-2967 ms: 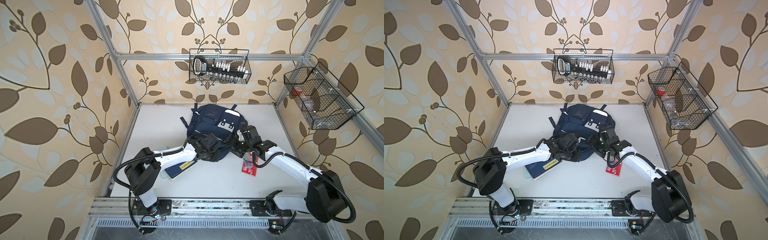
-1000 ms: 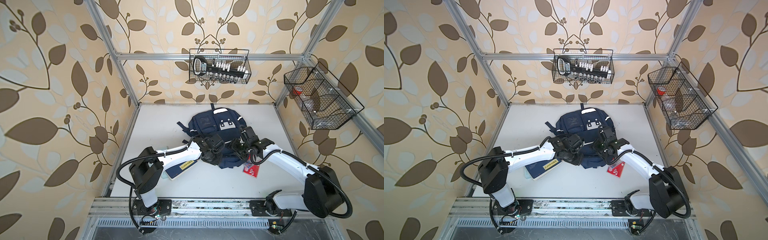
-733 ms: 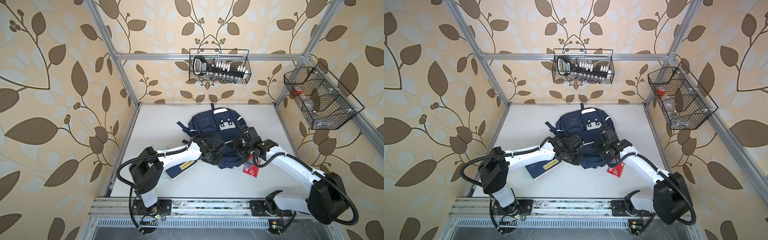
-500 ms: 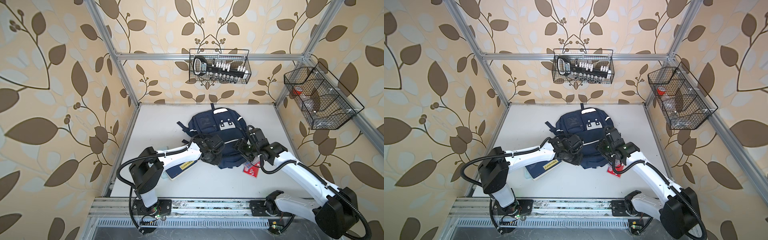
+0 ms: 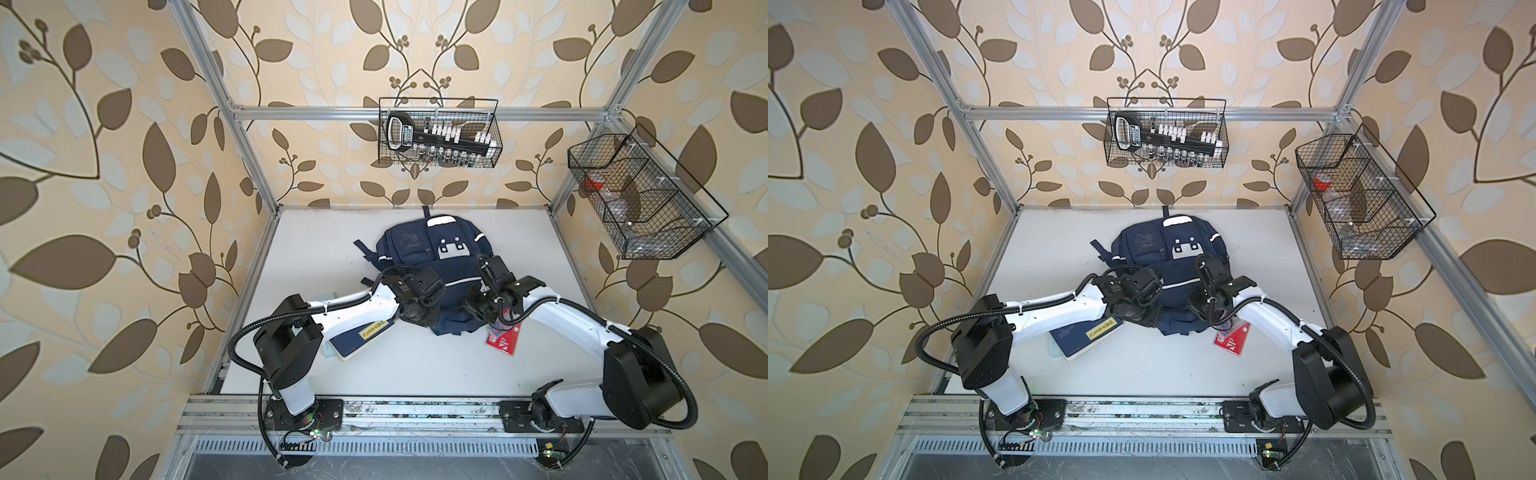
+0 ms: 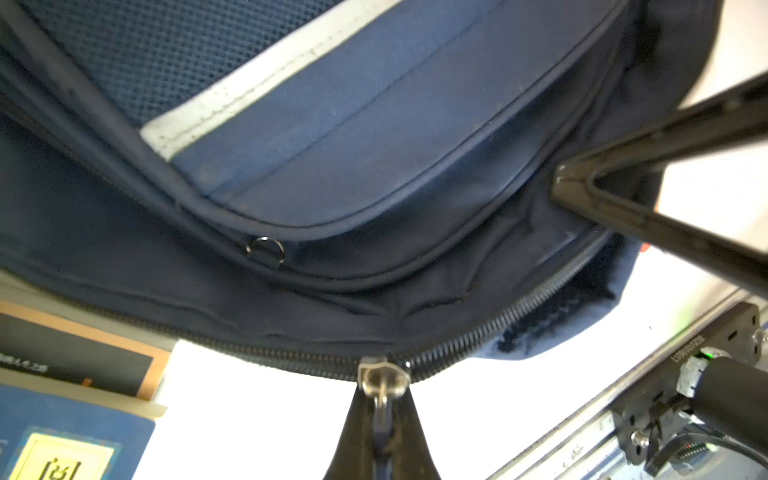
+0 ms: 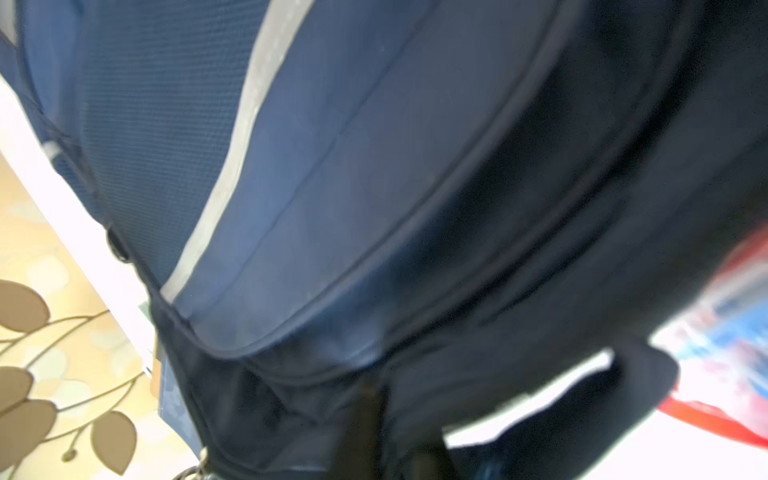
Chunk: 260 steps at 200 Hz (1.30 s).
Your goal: Pack the student bag
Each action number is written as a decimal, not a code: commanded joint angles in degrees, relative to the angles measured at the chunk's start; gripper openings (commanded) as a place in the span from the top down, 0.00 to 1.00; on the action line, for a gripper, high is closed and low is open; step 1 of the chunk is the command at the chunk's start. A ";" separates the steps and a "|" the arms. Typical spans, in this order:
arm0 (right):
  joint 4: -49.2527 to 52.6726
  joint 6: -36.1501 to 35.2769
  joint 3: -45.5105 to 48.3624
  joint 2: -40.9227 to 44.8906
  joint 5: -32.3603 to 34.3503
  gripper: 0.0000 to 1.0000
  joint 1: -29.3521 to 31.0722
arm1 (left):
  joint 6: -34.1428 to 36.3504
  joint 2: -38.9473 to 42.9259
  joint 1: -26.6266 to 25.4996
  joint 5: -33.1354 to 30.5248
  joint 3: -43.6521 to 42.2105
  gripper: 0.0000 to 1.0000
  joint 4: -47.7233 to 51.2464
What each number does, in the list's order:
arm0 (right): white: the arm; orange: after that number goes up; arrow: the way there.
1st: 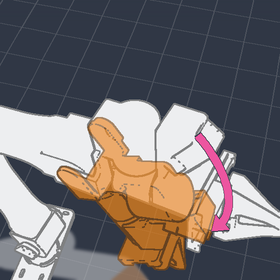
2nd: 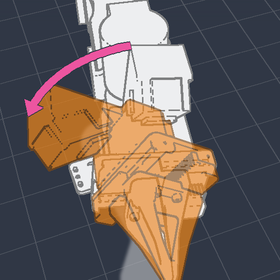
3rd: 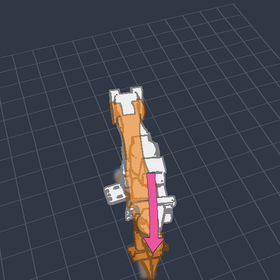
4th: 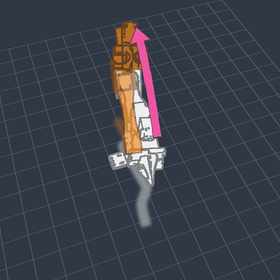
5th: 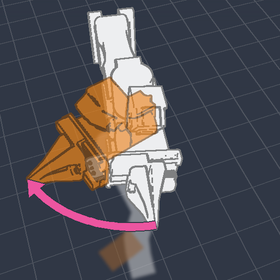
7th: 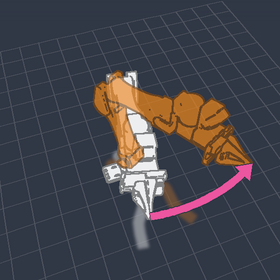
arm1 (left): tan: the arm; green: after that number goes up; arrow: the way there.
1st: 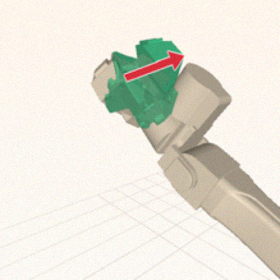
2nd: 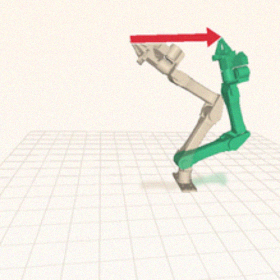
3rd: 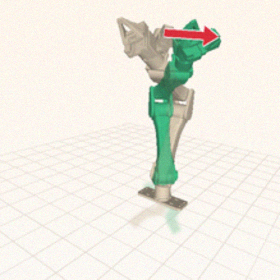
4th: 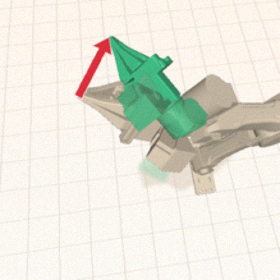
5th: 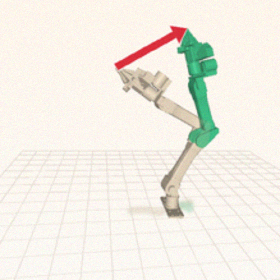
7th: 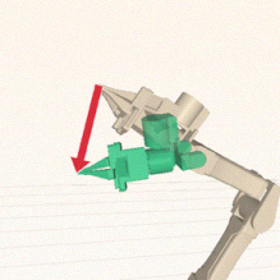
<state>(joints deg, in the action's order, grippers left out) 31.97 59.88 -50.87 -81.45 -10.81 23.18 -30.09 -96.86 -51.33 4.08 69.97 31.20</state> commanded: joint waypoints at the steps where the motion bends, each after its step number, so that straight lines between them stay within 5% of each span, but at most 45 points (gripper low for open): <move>1: 0.57 -2.79 -3.27 -1.82 2.22 1.00 -1.88 | -0.21 3.41 1.97 -2.88 -1.12 1.00 0.47; 55: 2.24 -6.46 -4.12 -1.16 4.37 1.00 -5.05 | -1.49 2.08 8.97 -7.60 -2.95 1.00 6.25; 102: -1.12 -8.55 -4.80 -2.54 -0.11 1.00 -3.70 | -0.06 2.53 9.32 -0.57 -3.29 1.00 0.73; 112: -2.22 -9.20 -5.39 -2.51 -0.79 0.93 -3.05 | -0.58 2.47 9.32 0.43 -3.05 1.00 0.57; 135: -3.86 -11.49 -8.51 -3.75 -2.48 0.82 -1.23 | -1.94 3.20 9.60 -1.58 -2.18 0.61 3.11; 169: 0.53 -14.33 -15.73 -5.62 0.28 0.43 1.55 | -5.05 7.91 14.05 -5.65 -1.64 0.43 11.28; 186: 0.17 -14.63 -15.59 -1.82 3.38 0.30 5.27 | -6.34 11.82 16.74 -10.75 -2.26 0.24 15.73; 216: -4.36 -14.74 -12.05 3.09 3.61 0.17 16.85 | -6.23 17.99 24.35 -12.51 -5.29 0.20 19.14; 260: -22.68 -2.91 -1.26 -0.66 -5.27 0.19 29.76 | -5.02 20.93 33.78 -3.84 -12.97 0.23 13.87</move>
<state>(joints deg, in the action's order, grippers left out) 18.35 50.04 -56.55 -78.02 -11.88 49.78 -35.11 -75.77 -20.38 -4.36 60.23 45.25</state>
